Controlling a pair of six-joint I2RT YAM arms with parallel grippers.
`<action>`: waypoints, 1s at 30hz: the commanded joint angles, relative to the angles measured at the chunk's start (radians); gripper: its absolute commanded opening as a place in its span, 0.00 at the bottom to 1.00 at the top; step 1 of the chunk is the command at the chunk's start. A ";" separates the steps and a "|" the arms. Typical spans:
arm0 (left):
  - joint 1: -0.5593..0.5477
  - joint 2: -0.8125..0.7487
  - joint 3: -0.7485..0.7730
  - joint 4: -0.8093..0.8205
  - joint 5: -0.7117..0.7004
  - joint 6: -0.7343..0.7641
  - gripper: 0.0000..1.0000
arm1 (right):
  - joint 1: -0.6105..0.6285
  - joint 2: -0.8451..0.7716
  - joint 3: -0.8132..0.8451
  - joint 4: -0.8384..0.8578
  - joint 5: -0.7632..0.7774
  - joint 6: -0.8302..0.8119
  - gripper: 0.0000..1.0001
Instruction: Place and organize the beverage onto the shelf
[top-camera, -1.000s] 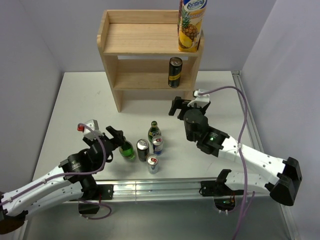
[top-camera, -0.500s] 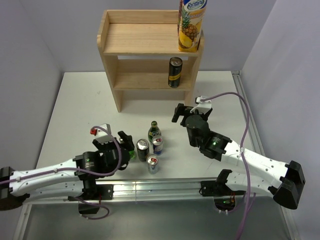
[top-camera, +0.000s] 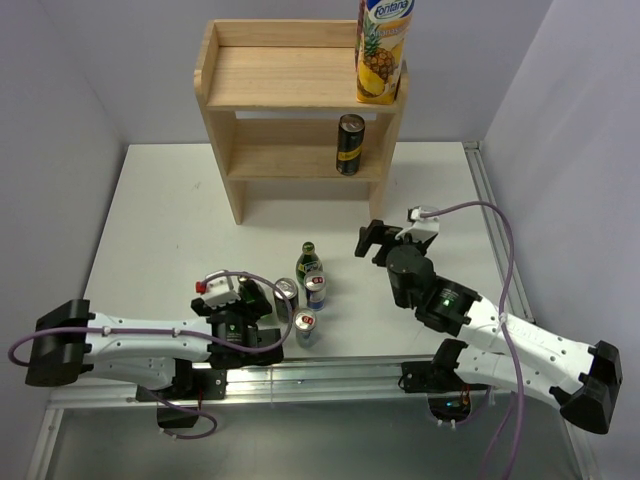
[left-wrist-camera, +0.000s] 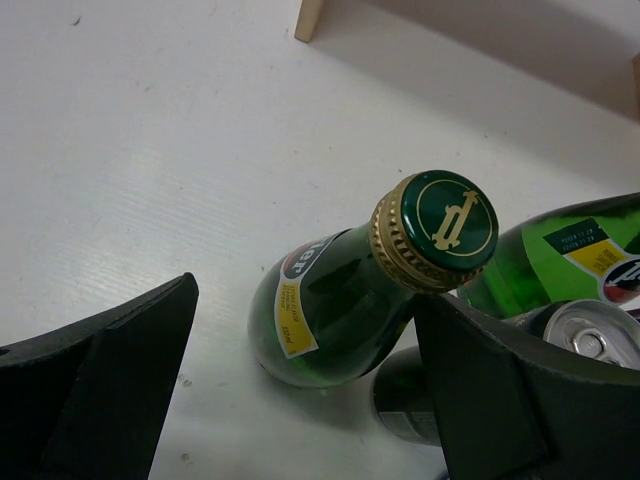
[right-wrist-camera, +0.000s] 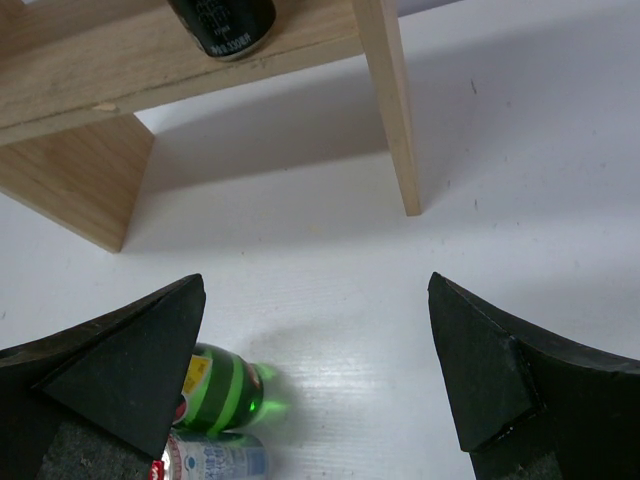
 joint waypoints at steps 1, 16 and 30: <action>-0.018 0.041 0.038 -0.134 -0.068 -0.224 0.96 | 0.015 -0.026 -0.019 -0.017 0.010 0.044 1.00; -0.020 0.168 -0.009 0.149 -0.099 -0.043 0.98 | 0.055 -0.046 -0.078 -0.032 0.027 0.102 1.00; 0.072 0.119 -0.241 0.911 -0.003 0.602 0.98 | 0.062 -0.045 -0.120 -0.014 0.016 0.131 1.00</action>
